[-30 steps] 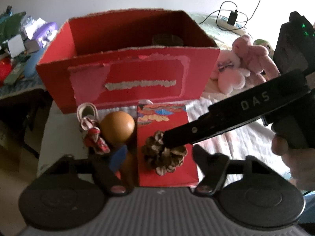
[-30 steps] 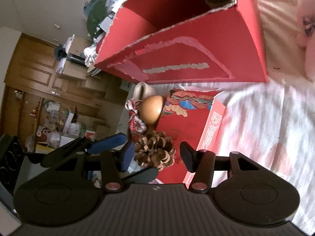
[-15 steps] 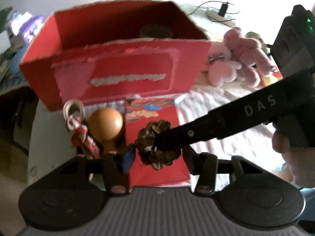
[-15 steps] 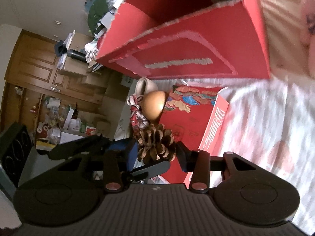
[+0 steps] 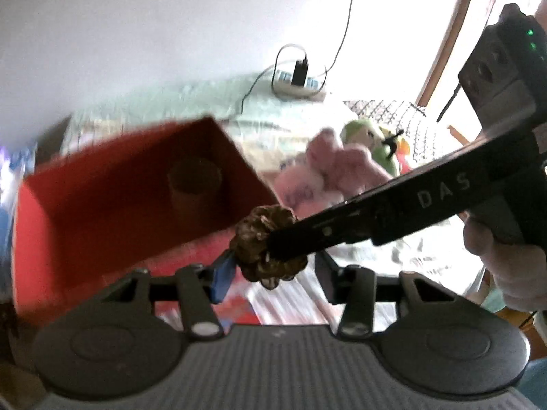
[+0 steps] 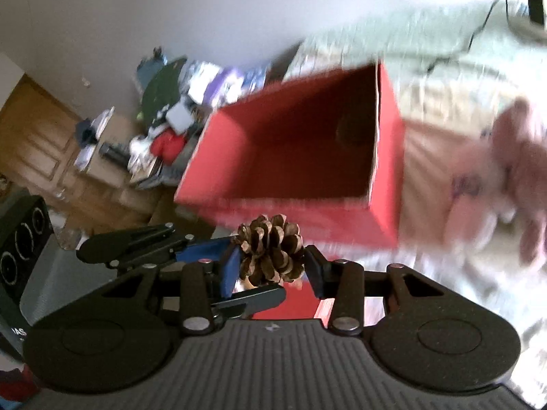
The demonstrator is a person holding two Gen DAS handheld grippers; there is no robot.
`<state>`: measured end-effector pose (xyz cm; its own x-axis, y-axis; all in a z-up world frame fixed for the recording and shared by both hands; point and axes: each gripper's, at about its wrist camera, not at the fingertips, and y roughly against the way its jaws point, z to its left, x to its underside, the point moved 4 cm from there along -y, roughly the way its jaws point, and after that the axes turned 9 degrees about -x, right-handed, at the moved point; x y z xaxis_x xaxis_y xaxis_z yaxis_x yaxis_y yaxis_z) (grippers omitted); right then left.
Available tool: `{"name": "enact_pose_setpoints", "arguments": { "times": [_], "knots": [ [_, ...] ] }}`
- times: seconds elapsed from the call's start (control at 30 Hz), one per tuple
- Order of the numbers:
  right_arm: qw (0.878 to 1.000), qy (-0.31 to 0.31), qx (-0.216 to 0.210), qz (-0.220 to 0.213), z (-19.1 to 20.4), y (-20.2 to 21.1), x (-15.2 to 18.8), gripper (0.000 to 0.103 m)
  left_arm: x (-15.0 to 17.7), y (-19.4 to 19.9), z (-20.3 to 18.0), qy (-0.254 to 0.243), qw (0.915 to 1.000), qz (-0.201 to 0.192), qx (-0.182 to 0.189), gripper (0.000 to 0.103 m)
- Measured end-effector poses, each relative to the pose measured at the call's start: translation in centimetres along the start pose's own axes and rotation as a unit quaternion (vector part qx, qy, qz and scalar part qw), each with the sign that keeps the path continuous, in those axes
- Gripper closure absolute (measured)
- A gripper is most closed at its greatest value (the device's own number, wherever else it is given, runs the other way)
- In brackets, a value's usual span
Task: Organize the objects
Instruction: 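Lift the pine cone and carry it into the red box, then open the right gripper to drop the pine cone beside the tape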
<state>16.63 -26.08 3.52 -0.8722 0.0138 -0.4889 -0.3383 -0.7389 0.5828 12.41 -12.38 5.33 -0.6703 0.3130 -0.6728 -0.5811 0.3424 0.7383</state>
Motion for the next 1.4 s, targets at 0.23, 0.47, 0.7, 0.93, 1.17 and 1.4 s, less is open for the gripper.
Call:
{"name": "enact_pose_setpoints", "arguments": {
  "times": [0.23,0.47,0.7,0.93,1.17,1.4],
  "knots": [
    [0.998,0.009,0.058,-0.025,-0.2,-3.1,-4.8,0.059,-3.9,-2.7,4.7,-0.009,0.9999,-0.01,0.011,0.048],
    [0.989,-0.004,0.144,0.023,-3.0,-7.5,-6.5,0.059,-3.1,-8.1,7.7,-0.011,0.9991,0.038,0.013,0.048],
    [0.974,0.024,0.21,0.082,-3.3,-9.9,-6.6,0.059,-1.7,-9.8,10.1,-0.022,0.9977,0.064,-0.007,0.046],
    [0.948,0.083,0.271,0.143,-2.8,-11.9,-6.1,0.059,-1.0,-12.3,12.3,-0.005,0.9941,0.099,-0.043,0.044],
    [0.93,0.13,0.302,0.164,-2.9,-12.8,-5.2,0.059,-0.5,-13.5,13.7,0.019,0.9911,0.119,-0.056,0.044],
    [0.923,0.146,0.315,0.164,-3.0,-13.3,-4.6,0.059,-0.7,-14.5,13.7,0.012,0.9881,0.129,-0.082,0.043]
  ]
}}
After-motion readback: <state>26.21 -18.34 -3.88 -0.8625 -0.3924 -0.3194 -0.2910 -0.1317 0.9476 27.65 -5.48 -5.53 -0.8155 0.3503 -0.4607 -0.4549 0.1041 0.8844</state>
